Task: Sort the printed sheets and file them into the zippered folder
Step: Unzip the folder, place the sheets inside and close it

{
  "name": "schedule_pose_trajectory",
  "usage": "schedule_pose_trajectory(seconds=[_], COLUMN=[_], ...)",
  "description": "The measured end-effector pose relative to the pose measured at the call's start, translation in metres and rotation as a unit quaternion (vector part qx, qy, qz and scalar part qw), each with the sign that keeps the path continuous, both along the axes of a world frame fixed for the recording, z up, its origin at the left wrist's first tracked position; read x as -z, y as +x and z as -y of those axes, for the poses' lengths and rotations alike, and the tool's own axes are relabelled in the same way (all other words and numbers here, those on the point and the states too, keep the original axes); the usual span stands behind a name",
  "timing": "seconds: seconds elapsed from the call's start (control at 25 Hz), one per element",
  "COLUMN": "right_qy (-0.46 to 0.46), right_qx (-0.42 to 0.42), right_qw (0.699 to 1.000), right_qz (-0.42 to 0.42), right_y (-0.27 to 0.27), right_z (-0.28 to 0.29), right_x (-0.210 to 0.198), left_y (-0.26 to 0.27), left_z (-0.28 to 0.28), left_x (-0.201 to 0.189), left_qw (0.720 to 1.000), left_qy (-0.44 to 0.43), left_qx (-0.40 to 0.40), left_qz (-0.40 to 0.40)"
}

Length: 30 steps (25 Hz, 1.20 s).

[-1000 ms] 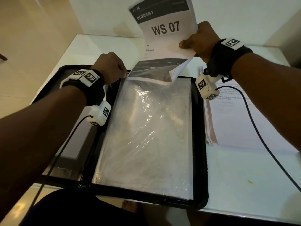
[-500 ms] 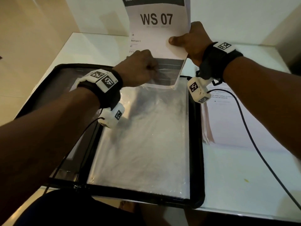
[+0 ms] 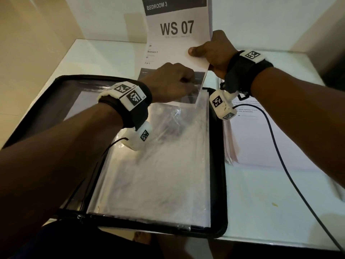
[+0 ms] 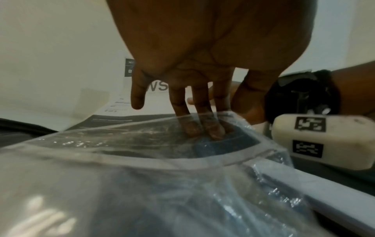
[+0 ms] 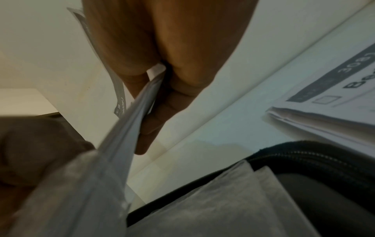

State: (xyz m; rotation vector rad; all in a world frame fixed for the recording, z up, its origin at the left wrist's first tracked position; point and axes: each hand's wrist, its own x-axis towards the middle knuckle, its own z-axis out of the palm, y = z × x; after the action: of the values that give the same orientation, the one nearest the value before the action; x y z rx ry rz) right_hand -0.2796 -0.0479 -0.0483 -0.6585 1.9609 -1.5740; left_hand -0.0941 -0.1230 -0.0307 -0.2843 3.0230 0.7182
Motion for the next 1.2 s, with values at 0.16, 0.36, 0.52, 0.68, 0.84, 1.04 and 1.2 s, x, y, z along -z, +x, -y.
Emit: schedule_pose_trajectory(seconds=[0.16,0.36,0.52,0.68,0.84,1.04,1.2], right_qy=[-0.032,0.012,0.106,0.098,0.036,0.079,0.086], right_qx=[0.001,-0.021,-0.101,-0.118,-0.027,-0.044,-0.054], right_qw=[0.999,1.0,0.989,0.987,0.996,0.994,0.991], right_qz=[0.023,-0.004,-0.003,0.055,0.075,0.063,0.086], right_y=[0.007,0.016,0.016,0.022,0.022,0.031,0.033], right_z=[0.001,-0.002,-0.012,-0.02,-0.021,-0.027,-0.034], right_x=[-0.009,-0.008,0.002,0.009,0.008,0.009,0.011], left_y=[-0.012,-0.019,-0.014,0.006,0.016,0.007,0.009], left_z=[-0.011,-0.018,-0.017,0.02,0.042,0.042,0.043], left_x=[0.007,0.013,0.016,0.024,0.027,0.026,0.028], left_qw=[0.998,0.986,0.989,0.998,0.999,0.995,0.997], left_qy=[-0.015,-0.001,0.003,-0.002,-0.01,0.023,0.015], left_qx=[0.03,-0.049,-0.042,-0.053,-0.052,-0.085,-0.072], left_qz=[-0.054,-0.16,-0.145,-0.019,-0.01,-0.045,-0.016])
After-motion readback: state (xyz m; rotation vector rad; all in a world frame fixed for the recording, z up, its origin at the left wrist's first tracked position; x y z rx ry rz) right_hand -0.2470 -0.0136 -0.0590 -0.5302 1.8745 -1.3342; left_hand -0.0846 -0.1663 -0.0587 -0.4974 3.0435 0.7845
